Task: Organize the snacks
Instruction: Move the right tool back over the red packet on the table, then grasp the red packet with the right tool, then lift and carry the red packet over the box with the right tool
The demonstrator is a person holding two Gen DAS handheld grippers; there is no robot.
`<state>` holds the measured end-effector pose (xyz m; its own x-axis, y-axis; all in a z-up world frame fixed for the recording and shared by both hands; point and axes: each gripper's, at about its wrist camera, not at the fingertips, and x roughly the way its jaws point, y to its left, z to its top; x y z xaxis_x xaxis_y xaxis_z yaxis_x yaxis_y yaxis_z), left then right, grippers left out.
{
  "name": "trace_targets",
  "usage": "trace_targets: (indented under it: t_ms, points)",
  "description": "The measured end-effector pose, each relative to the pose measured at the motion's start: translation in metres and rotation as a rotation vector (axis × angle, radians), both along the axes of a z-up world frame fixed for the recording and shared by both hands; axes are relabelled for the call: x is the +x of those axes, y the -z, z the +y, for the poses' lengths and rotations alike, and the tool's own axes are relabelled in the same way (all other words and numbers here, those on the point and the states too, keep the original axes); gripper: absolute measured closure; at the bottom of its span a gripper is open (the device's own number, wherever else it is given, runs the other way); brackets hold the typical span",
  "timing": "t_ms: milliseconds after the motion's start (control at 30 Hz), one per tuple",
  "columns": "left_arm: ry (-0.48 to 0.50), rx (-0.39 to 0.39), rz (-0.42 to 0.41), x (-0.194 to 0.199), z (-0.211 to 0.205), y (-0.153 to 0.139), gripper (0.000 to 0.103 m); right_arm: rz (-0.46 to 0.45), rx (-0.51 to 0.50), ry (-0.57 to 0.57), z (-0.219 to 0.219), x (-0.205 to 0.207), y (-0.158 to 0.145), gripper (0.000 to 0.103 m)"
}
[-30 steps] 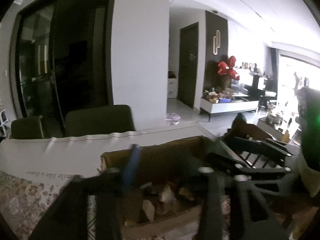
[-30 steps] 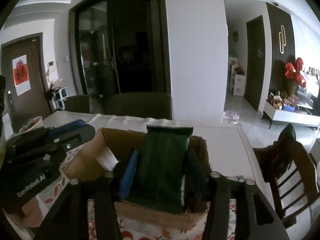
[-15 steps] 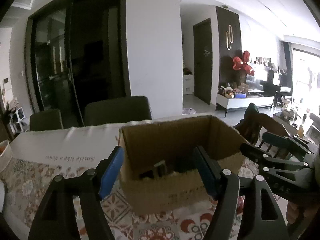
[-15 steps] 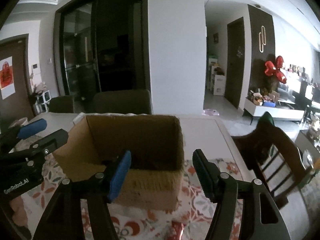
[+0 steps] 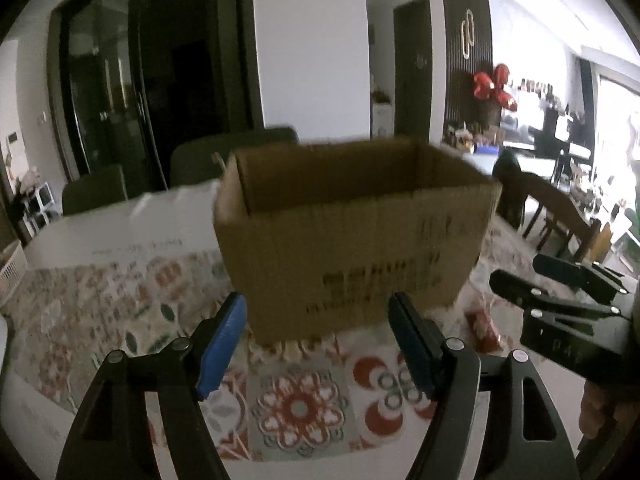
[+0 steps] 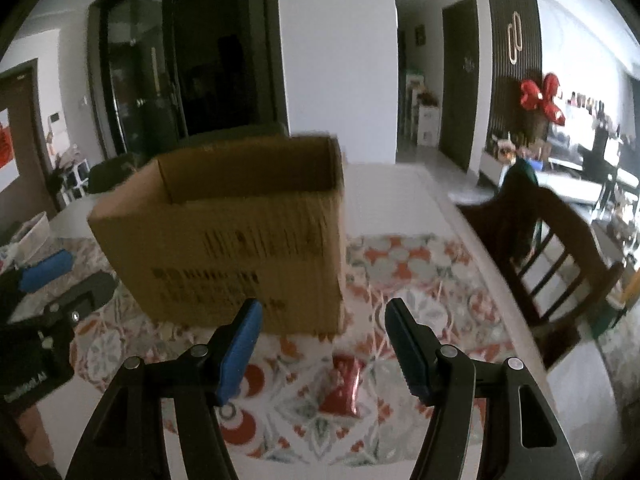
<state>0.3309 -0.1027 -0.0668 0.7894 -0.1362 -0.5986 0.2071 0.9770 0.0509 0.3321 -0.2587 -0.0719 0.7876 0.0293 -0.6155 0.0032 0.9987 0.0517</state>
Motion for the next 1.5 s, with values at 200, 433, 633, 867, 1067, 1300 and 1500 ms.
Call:
trace_targets:
  t_ms: [200,433,633,867,1067,1300,1500]
  points:
    - [0.005,0.045,0.082,0.005,-0.011,0.025,0.031,0.101,0.028,0.027,-0.010,0.006,0.032,0.041]
    - [0.004,0.070,0.159,0.015,-0.021,0.049,0.031,0.177,0.059,0.036,-0.017,0.013,0.058,0.053]
    - [0.014,0.069,0.198,0.021,-0.027,0.060,0.031,0.239,0.080,0.023,-0.017,0.020,0.072,0.065]
    - [0.017,0.059,0.201,0.022,-0.029,0.059,0.031,0.259,0.076,0.018,-0.014,0.023,0.081,0.079]
    - [0.018,0.048,0.194,0.018,-0.029,0.050,0.031,0.234,0.071,0.017,-0.012,0.012,0.072,0.079]
    - [0.014,0.013,0.144,0.004,-0.019,0.022,0.031,0.141,0.066,0.011,-0.002,-0.012,0.036,0.079]
    - [0.014,0.001,0.081,-0.005,-0.010,-0.009,0.029,0.050,0.071,-0.013,0.006,-0.023,0.000,0.079]
